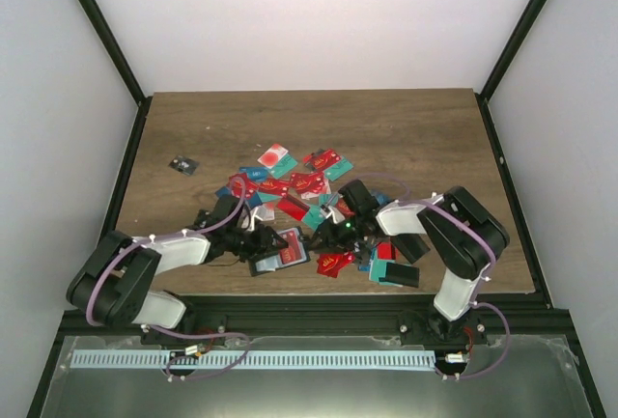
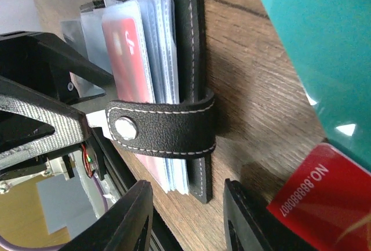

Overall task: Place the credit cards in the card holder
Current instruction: Insert the credit card into the card holder.

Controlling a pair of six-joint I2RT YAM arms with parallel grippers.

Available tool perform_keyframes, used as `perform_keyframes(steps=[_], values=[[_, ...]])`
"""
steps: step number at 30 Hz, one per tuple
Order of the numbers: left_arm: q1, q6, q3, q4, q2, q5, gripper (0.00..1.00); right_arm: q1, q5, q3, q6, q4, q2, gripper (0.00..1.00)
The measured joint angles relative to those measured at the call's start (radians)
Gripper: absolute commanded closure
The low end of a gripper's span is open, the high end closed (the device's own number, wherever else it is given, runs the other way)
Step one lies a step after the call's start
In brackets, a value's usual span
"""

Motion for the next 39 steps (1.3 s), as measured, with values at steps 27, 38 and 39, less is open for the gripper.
perform_keyframes(steps=[27,38,39], values=[[-0.012,0.089,0.120,-0.445,-0.236,-0.158,0.93,0.028,0.032,0.020,-0.039,-0.143,-0.244,0.56],[-0.051,0.099,0.120,-0.386,-0.081,-0.167,0.96,0.067,0.015,0.059,-0.004,-0.085,-0.126,0.57],[-0.053,0.100,0.120,-0.379,-0.072,-0.167,0.96,0.067,0.014,0.061,-0.003,-0.081,-0.121,0.57]])
